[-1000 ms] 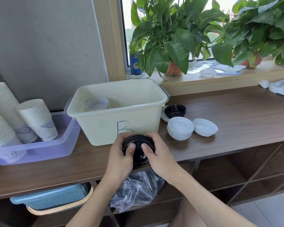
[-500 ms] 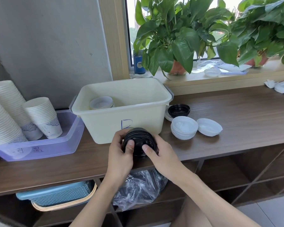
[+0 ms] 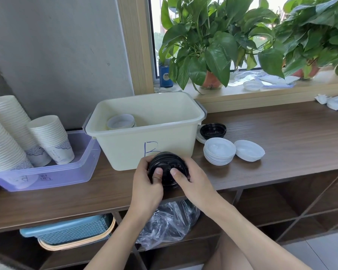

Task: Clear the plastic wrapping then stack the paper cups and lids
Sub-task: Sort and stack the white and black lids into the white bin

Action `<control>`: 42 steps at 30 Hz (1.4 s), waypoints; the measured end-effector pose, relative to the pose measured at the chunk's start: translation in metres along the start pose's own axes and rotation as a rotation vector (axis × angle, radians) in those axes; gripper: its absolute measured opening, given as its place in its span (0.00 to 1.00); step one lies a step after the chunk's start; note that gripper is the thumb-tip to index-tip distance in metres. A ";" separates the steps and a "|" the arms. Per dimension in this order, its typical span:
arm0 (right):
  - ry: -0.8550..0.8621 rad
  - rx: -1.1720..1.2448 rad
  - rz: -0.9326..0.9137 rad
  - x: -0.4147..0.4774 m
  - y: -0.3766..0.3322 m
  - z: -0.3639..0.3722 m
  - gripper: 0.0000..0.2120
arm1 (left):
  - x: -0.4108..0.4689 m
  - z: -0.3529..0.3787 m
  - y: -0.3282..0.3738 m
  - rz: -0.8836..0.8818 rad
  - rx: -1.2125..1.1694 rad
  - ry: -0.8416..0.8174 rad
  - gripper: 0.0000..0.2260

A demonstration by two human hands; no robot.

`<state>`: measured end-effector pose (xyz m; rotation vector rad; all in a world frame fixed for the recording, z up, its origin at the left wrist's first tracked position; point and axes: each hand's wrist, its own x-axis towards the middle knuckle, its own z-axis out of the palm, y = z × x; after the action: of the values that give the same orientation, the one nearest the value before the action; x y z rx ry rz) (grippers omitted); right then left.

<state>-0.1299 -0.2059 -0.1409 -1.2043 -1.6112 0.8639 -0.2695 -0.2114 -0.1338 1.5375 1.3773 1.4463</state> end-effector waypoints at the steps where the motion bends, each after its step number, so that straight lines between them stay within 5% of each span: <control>1: -0.025 -0.002 0.014 0.001 0.000 0.000 0.18 | 0.000 -0.001 -0.001 -0.013 -0.010 -0.002 0.12; 10: 0.102 -0.060 0.016 0.000 0.004 0.007 0.14 | 0.000 -0.005 0.000 -0.036 -0.020 -0.137 0.16; 15: 0.103 -0.070 -0.049 -0.001 0.006 0.005 0.14 | -0.003 -0.005 0.004 0.004 -0.006 -0.088 0.08; 21: 0.122 -0.033 -0.103 0.000 0.002 0.006 0.14 | -0.003 0.000 0.008 -0.018 -0.014 -0.057 0.14; 27: -0.003 -0.087 0.023 0.003 0.002 0.004 0.17 | 0.000 -0.006 -0.001 -0.079 -0.076 -0.045 0.06; 33: 0.076 -0.037 0.011 0.000 0.002 0.005 0.16 | -0.003 -0.007 0.005 -0.041 -0.017 -0.154 0.20; 37: 0.054 -0.046 0.005 0.000 0.002 0.002 0.14 | -0.003 -0.006 0.005 -0.046 -0.011 -0.108 0.10; 42: 0.068 -0.079 -0.018 0.000 0.003 0.003 0.13 | -0.002 0.000 0.006 -0.057 0.006 -0.028 0.12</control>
<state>-0.1322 -0.2047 -0.1444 -1.2592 -1.6112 0.7459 -0.2672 -0.2153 -0.1287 1.5054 1.3988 1.3822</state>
